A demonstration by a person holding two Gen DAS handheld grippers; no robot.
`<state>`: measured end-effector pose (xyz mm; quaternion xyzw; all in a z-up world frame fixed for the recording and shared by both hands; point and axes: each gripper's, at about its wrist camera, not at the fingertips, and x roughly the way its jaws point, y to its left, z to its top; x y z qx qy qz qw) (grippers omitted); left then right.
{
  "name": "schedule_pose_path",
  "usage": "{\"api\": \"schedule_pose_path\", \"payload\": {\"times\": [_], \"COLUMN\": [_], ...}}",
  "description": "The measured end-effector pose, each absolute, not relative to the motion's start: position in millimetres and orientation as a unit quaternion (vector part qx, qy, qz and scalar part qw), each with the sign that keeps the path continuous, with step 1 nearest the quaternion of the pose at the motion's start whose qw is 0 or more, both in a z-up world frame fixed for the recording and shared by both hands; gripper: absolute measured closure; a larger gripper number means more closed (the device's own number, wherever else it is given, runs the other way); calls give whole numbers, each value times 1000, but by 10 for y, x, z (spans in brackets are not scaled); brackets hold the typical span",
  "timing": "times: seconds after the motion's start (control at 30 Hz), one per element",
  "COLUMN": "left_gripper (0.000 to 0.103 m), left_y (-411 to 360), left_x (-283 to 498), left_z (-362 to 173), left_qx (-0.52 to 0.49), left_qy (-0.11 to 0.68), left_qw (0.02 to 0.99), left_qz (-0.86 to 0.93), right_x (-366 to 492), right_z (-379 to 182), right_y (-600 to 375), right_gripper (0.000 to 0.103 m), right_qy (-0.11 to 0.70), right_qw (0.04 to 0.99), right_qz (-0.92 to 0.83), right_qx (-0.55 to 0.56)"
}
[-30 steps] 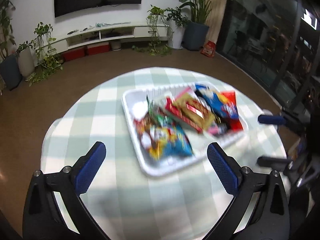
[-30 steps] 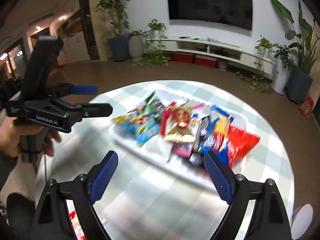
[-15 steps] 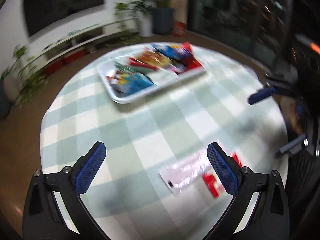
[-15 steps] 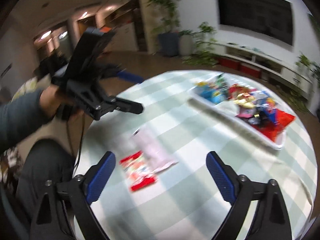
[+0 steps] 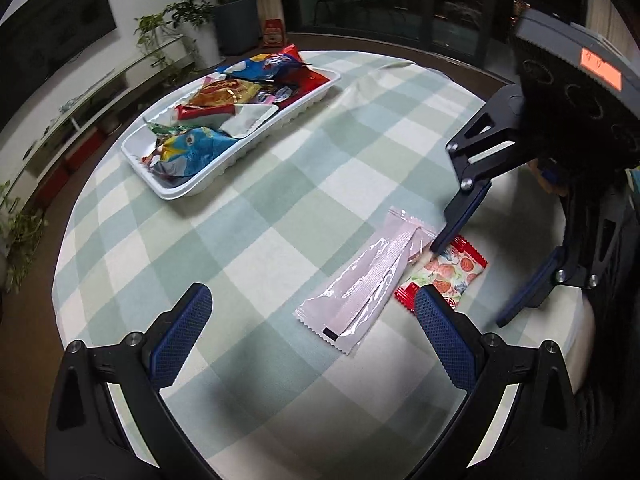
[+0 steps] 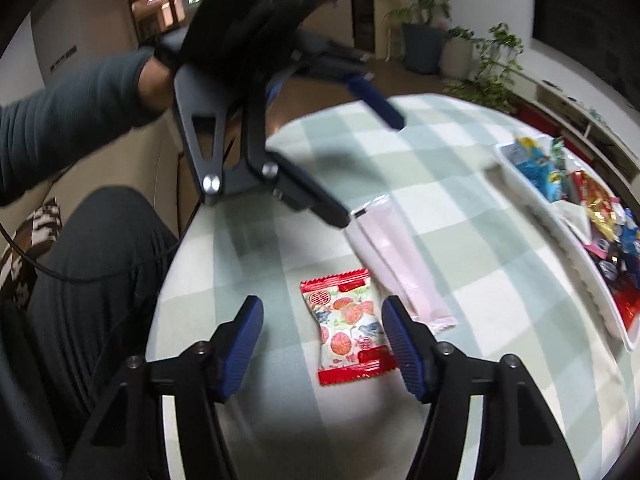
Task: Organize snacks
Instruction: 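Grasp the pink-white long packet with the left tool while the right tool grasps the red strawberry packet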
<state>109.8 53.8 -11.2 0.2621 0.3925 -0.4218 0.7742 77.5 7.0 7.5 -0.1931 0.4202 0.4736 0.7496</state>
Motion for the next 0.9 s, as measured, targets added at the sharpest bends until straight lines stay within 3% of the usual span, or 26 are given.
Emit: {"api": "schedule_pose_path", "payload": {"times": [0.37,0.43,0.53,0.67,0.9], "left_gripper": [4,4,5,23,23], "left_y": [328,275,197,101,-46], "left_x": [1119,1111,1137,1186,1202], "left_z": [-236,-256,-269,-319,-491], "left_qx": [290,302,312,325,361], "left_qy": [393,394,398,409,420], "left_qw": [739,732,723,711,692], "left_qz": [-464,-467,-471,-471,-462], "right_x": [885,912,938,888,691], "right_z": [-60,-47,-26,-18,-7], "right_y": [129,112,101,43,-272], "right_gripper": [44,48,64,64,65], "right_qy": [438,445,448,450,461], "right_qw": [730,726,727,729,747], "right_qz": [467,468,462,459,431], "right_qx": [-238,-236,-240,-236,-208]}}
